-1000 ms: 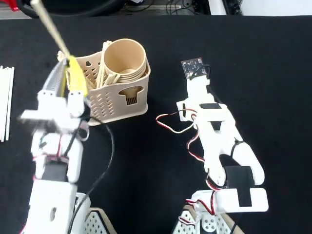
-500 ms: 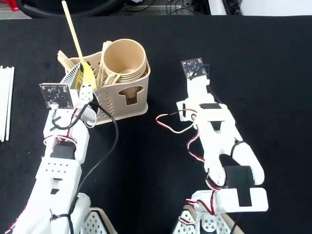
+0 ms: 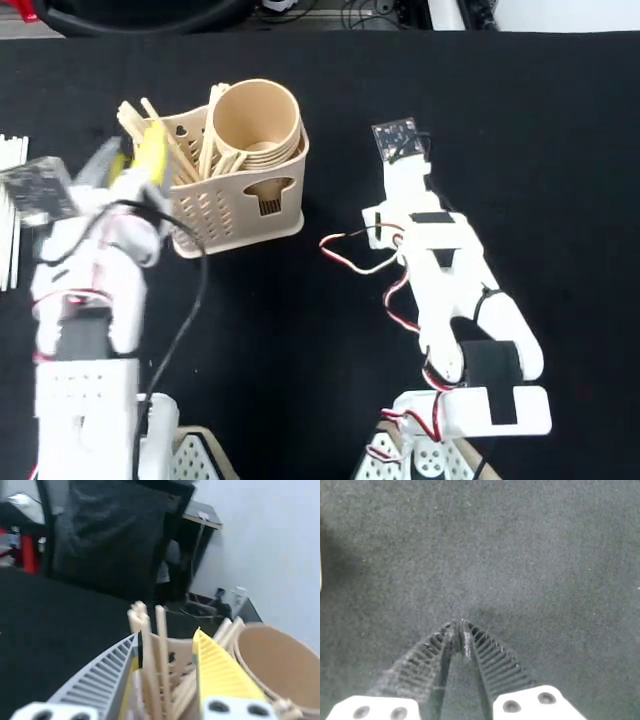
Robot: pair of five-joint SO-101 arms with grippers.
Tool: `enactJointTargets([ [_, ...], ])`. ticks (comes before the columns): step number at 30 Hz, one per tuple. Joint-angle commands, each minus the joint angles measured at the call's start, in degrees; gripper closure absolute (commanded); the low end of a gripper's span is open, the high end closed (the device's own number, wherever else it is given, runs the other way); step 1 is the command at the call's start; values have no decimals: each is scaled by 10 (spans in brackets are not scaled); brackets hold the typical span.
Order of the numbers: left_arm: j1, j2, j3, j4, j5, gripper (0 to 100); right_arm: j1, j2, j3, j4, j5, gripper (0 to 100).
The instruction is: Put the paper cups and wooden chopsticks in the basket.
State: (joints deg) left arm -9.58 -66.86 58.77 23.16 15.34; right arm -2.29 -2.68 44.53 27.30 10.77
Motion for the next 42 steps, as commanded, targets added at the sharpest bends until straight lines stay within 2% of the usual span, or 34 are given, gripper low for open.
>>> enactJointTargets([
  [1,-89,2,-167,181,-16,818,-6,-2,-15,-9,5,987],
  [5,-147,89,-278,316,-91,819,-6,-2,-15,-9,5,987],
  [8,-186,179,-335,374,-156,819,-6,-2,-15,-9,5,987],
  [14,-283,367,-376,373,-237,820,-6,-2,-14,-9,5,987],
  [17,-303,462,-407,344,-267,820,-7,-2,-14,-9,18,987],
  [21,-329,581,-488,367,-296,820,-22,-2,-12,-8,25,987],
  [29,-343,805,-702,443,-309,820,-20,-2,-12,-8,25,987],
  [34,-339,937,-848,517,-350,820,-20,-2,-12,-8,25,987],
  [42,-344,1140,-1085,609,-355,820,-20,-2,-12,-8,25,987],
])
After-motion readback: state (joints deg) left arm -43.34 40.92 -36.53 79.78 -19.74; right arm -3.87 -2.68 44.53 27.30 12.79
